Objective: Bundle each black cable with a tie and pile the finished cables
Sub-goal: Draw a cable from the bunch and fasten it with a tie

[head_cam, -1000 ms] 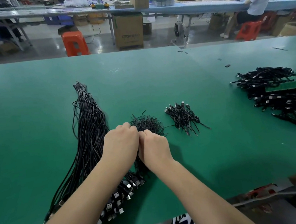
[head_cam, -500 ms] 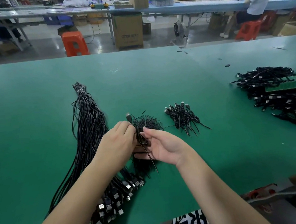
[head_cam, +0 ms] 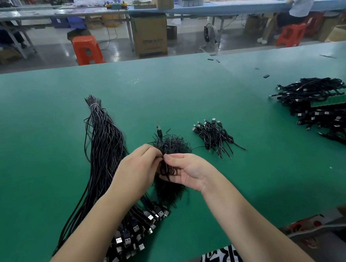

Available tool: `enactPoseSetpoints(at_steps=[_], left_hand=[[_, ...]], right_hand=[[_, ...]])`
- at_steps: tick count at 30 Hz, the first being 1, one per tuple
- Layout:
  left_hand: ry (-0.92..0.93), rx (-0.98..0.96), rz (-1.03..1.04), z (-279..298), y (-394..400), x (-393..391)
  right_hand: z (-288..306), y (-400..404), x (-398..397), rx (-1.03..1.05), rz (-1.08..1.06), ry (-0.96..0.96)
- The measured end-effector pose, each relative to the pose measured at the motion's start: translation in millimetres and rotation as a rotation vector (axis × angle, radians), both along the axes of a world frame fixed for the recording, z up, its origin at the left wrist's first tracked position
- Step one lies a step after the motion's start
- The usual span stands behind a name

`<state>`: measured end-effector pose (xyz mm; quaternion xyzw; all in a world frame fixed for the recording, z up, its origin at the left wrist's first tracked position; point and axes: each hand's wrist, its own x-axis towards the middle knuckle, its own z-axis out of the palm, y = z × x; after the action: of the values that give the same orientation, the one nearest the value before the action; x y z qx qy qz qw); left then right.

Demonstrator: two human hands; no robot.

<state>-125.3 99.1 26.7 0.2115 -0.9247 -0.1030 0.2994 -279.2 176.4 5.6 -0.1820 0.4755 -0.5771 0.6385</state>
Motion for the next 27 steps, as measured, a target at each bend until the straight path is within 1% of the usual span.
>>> enactPoseSetpoints(at_steps=[5,9,10,12,13,14,16,17,18,19,20,22,23,25,27], left_hand=[[-0.040,-0.019,-0.059,6.2,-1.0,3.7],[-0.064,-0.103,-0.070,10.4,-1.5,3.6],[-0.064,-0.102,-0.058,10.4,-1.5,3.3],[-0.053,-0.033,0.006,9.9,-2.0,3.1],[-0.041,0.026,0.054,9.2,-2.4,3.5],[-0.029,0.100,0.103,8.2,-3.5,4.0],[0.018,0.283,0.178,6.5,-7.1,4.5],[0.053,0.387,0.202,6.2,-8.8,4.0],[0.083,0.489,0.215,6.5,-10.1,3.6],[0.098,0.583,0.210,7.5,-10.7,3.6],[0.107,0.672,0.185,8.9,-10.9,3.5],[0.131,0.803,0.108,12.8,-8.7,3.7],[0.141,0.818,0.079,15.0,-7.8,4.5],[0.121,0.737,0.038,19.0,-8.2,7.0],[0.025,0.556,0.002,21.8,-10.2,10.0]], right_hand=[[3.7,2.3,-2.1,0.017,0.046,0.058],[5.2,1.9,-4.4,0.002,0.087,0.069],[5.2,1.4,-4.6,0.000,0.086,0.056],[5.1,0.4,-3.6,0.008,0.055,0.058],[6.1,0.5,-2.7,-0.007,0.023,0.144],[5.8,0.8,-2.9,-0.048,-0.021,0.337],[3.3,4.8,-5.2,-0.181,-0.109,0.921],[2.5,6.2,-5.5,-0.288,-0.100,1.136],[2.4,6.4,-4.5,-0.387,-0.069,1.253],[3.7,6.6,-1.8,-0.449,-0.055,1.288],[4.5,6.0,0.6,-0.471,-0.071,1.274],[7.4,3.5,2.5,-0.409,-0.140,1.142],[10.4,2.7,2.4,-0.362,-0.144,1.072],[14.1,0.4,-0.3,-0.277,-0.097,0.996],[14.2,0.1,-2.3,-0.248,-0.063,1.013]])
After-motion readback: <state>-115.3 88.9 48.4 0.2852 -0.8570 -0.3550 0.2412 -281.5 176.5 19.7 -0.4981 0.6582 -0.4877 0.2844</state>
